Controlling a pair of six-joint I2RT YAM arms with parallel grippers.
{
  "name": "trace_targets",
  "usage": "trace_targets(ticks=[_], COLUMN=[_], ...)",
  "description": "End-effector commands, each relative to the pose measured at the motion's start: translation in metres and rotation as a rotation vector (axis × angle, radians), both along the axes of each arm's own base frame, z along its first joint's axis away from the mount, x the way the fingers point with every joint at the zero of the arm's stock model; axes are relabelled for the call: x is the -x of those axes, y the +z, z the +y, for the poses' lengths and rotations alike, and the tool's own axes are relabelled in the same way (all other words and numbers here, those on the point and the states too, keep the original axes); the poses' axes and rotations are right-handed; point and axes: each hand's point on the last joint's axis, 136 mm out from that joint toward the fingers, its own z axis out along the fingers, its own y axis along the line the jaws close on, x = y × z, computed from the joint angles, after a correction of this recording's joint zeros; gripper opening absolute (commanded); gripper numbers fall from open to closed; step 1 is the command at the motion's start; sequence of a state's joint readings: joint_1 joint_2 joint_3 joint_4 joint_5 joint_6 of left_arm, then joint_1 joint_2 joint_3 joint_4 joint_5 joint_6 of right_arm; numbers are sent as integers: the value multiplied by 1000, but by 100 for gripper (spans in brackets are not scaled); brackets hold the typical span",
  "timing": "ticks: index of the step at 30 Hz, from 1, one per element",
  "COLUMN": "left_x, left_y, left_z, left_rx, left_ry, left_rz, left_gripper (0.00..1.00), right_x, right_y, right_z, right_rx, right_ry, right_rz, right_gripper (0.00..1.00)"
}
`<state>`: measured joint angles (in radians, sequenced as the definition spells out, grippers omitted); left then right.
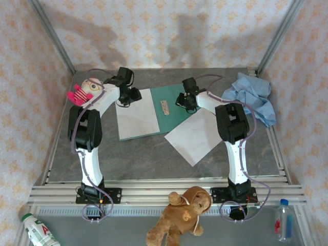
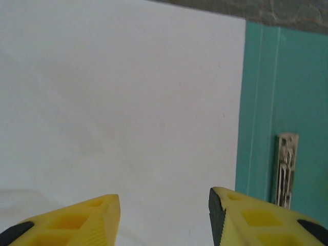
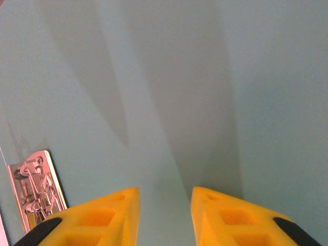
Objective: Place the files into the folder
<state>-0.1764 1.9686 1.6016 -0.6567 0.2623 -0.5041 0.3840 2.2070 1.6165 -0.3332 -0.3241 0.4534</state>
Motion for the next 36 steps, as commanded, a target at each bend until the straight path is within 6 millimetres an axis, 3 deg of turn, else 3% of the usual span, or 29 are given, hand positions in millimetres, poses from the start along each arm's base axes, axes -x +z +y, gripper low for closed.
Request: trace_targets(ticks=[1,7,14,19,28,36], left_x=[34,75,104,113,117,111], left_y=[7,-18,-56,-72,-81,-88], left_z=[-13,-28,-25,-15,18,37], left_rx=[4,39,31,-16,-74,-63], left_ry=[-28,-36,-33,-31,-6,12], left_rz=[18,65,143,193,233,238], left_gripper=[49,46,44,44,44,44], right_x=[15,13,14,20,29,35], right_y=[-6,2,6,4,8,15], right_z=[-3,1,2,5,3,4], right_rx=[35,17,10,5,-3,-23], right_ry=[-12,-9,-10,-2,1,5], right_rz=[64,60,65,78,82,83], right_gripper=[33,33,34,34,34,34])
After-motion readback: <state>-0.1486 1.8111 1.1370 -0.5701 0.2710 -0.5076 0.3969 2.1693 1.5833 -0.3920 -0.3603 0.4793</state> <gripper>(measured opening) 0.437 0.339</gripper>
